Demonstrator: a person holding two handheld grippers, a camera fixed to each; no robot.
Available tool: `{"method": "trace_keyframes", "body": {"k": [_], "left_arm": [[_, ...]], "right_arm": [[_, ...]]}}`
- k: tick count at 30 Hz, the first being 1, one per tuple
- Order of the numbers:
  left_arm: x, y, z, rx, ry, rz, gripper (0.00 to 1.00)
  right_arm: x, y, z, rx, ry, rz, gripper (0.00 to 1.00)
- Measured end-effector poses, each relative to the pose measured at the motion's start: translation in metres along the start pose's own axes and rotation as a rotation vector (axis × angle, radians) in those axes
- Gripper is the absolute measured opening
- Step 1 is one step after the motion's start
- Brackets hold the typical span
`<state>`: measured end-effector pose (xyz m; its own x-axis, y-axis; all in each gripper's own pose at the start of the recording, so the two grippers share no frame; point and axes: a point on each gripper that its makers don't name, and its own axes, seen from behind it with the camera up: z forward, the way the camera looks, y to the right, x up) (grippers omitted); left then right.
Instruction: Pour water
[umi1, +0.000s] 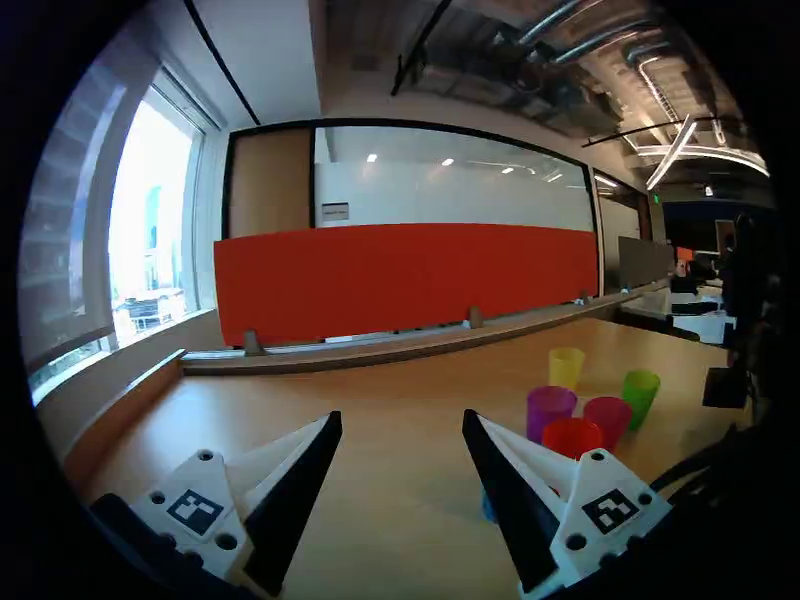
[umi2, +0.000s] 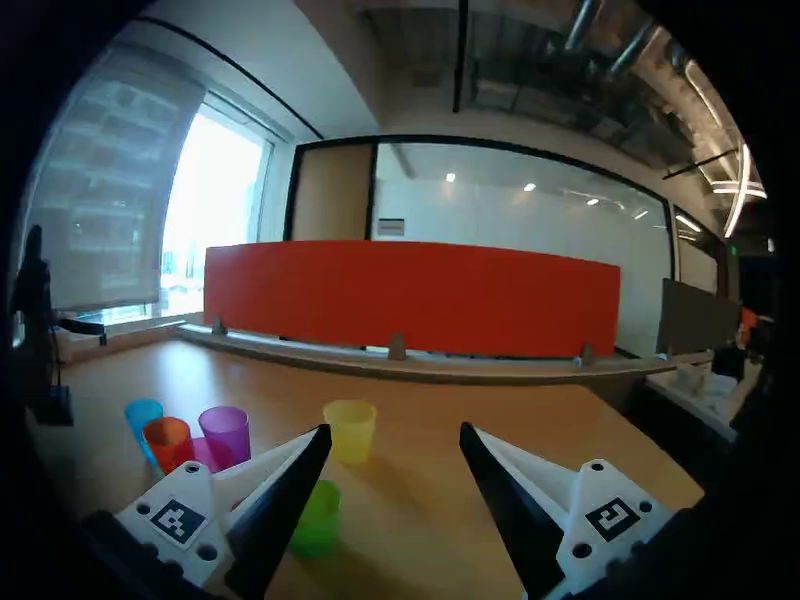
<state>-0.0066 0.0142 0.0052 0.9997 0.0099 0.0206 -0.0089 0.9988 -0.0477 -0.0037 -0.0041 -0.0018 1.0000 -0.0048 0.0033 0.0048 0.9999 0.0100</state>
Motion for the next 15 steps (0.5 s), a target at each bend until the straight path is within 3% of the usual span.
{"method": "trace_keyframes", "body": {"k": [5,15], "left_arm": [[-0.014,0.017,0.005,-0.086,-0.058,0.015,0.89],[-0.031,0.034,0.014,-0.214,-0.138,0.026,0.89]], "right_arm": [[-0.018,-0.025,-0.009,0.088,-0.042,-0.040,0.99],[-0.038,-0.049,-0.015,0.214,-0.148,-0.081,1.00]]}}
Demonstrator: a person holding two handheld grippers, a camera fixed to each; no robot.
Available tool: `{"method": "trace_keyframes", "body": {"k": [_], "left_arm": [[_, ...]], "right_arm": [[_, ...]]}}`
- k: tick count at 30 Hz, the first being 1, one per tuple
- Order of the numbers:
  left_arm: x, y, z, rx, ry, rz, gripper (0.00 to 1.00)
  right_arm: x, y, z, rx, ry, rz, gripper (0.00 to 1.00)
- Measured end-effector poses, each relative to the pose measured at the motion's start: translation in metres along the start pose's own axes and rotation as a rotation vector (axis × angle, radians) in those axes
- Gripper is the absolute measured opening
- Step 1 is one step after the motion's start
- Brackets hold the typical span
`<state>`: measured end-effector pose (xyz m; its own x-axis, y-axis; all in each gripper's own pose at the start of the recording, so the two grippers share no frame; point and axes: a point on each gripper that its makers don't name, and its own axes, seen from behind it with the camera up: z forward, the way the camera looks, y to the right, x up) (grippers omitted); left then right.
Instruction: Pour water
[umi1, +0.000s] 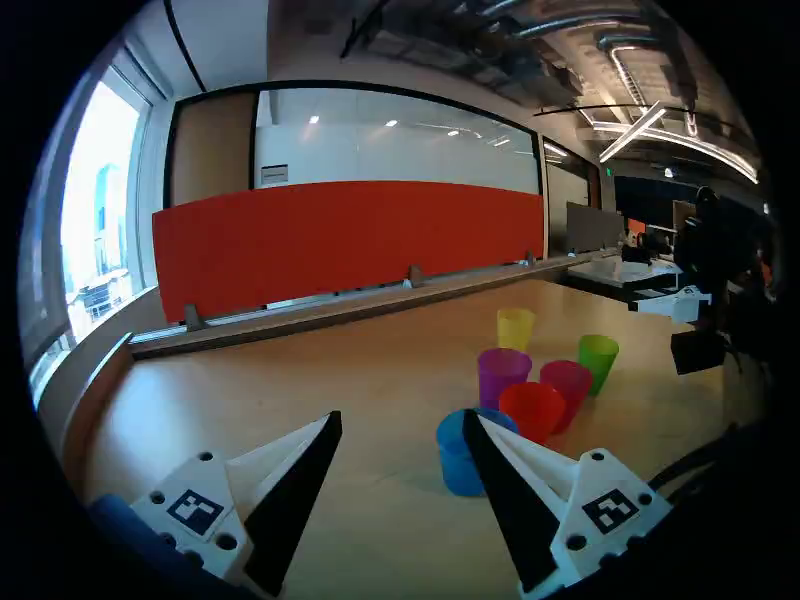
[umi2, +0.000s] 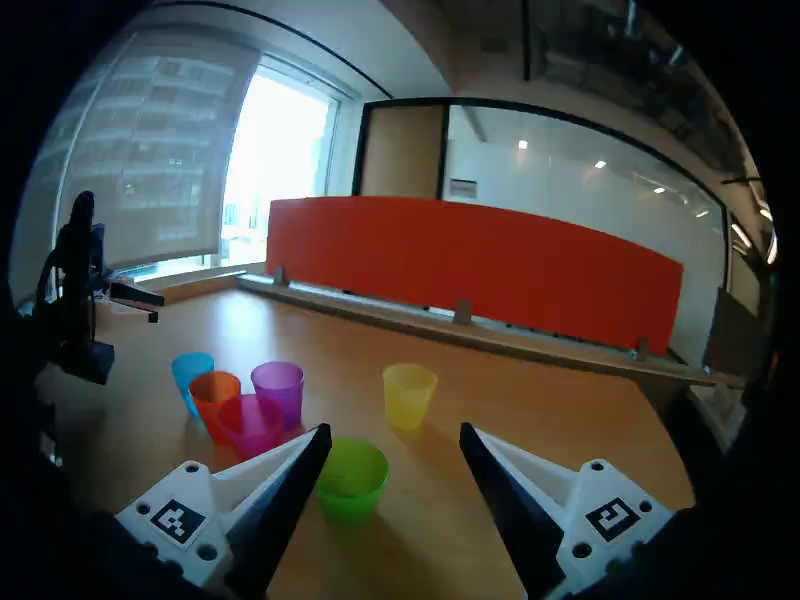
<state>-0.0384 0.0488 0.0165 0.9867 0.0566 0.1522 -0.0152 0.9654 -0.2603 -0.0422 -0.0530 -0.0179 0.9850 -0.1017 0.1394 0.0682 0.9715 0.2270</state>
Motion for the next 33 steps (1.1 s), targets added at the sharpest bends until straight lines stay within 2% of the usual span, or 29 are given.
{"method": "trace_keyframes", "body": {"k": [11,20,33], "left_arm": [[-0.018,0.021,0.011,-0.105,-0.100,0.060,0.89],[-0.035,0.038,0.016,-0.177,-0.169,0.123,0.89],[-0.066,0.055,0.023,-0.251,-0.272,0.163,0.89]], "right_arm": [[-0.013,-0.017,0.004,0.085,-0.078,-0.041,1.00],[-0.030,-0.029,0.002,0.153,-0.148,-0.040,1.00],[-0.058,-0.032,0.006,0.186,-0.222,-0.057,1.00]]}}
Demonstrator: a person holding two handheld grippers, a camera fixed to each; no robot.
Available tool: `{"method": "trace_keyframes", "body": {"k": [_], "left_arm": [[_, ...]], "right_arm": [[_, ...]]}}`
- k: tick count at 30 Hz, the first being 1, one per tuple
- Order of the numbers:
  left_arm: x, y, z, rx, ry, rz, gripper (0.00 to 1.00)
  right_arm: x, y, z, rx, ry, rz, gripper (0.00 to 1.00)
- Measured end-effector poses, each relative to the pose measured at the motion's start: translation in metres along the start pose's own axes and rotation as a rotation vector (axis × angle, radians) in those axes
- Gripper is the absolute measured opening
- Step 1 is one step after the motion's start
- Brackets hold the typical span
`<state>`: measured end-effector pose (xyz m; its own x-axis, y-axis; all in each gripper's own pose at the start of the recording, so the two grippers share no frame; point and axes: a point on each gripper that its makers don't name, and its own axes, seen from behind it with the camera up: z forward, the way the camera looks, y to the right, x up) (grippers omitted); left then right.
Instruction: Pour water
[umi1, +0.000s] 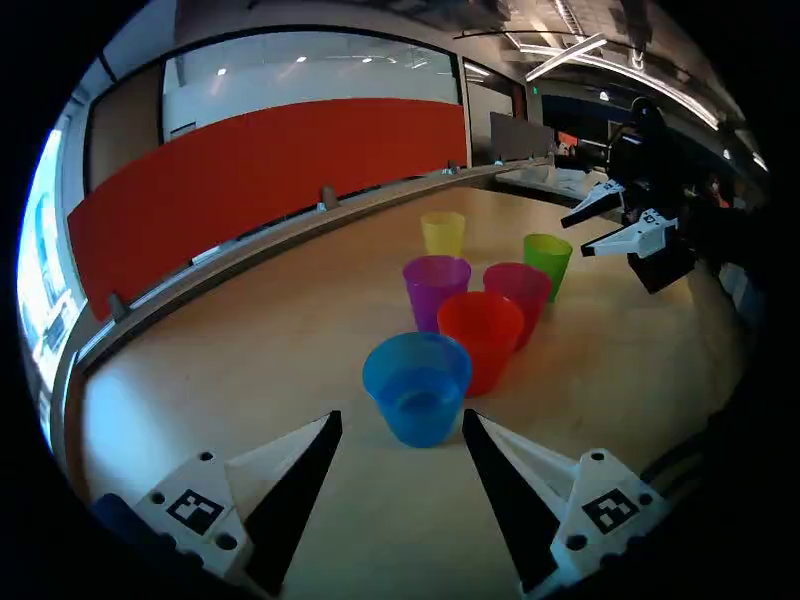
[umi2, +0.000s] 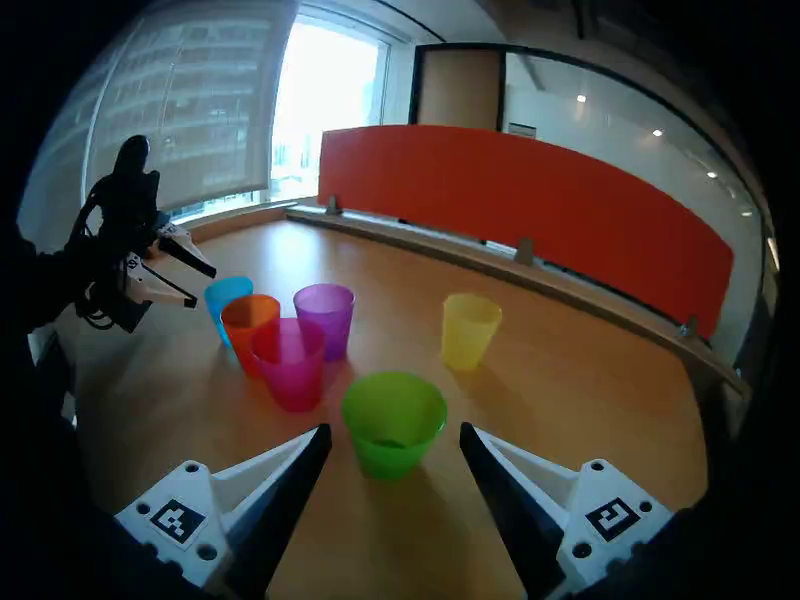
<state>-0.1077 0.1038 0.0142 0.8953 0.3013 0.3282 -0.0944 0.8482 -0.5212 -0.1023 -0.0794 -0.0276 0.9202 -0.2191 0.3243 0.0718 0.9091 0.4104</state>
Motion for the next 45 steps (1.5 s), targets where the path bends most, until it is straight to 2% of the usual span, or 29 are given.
{"method": "trace_keyframes", "body": {"k": [14,24,45], "left_arm": [[-0.004,0.005,0.013,-0.042,-0.045,0.021,0.89],[-0.003,0.009,0.023,-0.061,-0.052,0.034,0.89],[0.004,0.008,0.045,-0.083,-0.054,0.018,0.89]], "right_arm": [[-0.015,0.000,0.014,0.015,-0.043,-0.012,1.00],[-0.019,0.001,0.025,0.024,-0.060,-0.010,1.00],[-0.025,0.007,0.036,0.017,-0.081,-0.020,1.00]]}}
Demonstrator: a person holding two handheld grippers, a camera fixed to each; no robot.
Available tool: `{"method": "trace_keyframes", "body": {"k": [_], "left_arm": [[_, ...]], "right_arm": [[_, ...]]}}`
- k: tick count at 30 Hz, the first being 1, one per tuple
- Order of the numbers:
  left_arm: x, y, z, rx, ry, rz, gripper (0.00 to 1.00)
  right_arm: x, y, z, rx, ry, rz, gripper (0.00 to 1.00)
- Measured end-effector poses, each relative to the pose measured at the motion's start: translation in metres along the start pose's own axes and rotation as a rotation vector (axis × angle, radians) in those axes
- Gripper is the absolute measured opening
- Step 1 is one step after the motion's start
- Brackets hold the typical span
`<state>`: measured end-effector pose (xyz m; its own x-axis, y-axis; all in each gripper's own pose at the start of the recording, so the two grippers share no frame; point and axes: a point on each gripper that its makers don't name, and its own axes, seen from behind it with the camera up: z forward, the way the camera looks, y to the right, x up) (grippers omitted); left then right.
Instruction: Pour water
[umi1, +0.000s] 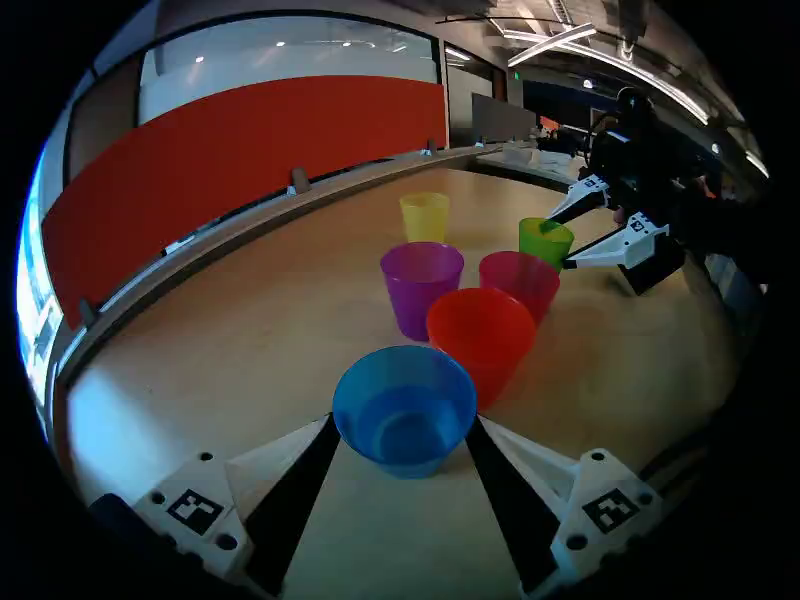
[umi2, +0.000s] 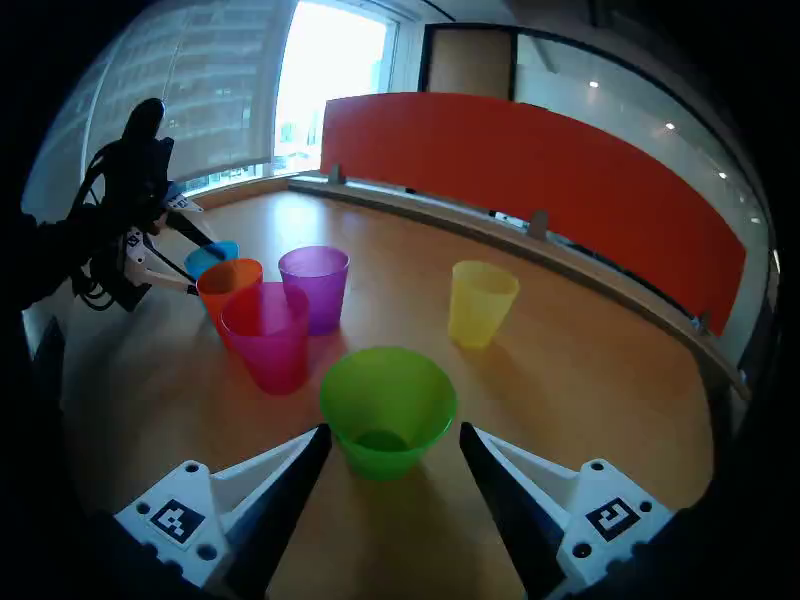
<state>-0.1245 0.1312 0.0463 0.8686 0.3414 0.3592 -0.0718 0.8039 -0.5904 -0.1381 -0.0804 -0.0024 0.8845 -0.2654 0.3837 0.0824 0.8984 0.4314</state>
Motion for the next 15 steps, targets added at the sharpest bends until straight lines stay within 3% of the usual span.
{"method": "trace_keyframes", "body": {"k": [15], "left_arm": [[0.0043,0.0010,0.0069,0.001,0.013,-0.003,0.89]], "right_arm": [[-0.0024,-0.0002,0.0007,-0.001,-0.006,-0.003,1.00]]}}
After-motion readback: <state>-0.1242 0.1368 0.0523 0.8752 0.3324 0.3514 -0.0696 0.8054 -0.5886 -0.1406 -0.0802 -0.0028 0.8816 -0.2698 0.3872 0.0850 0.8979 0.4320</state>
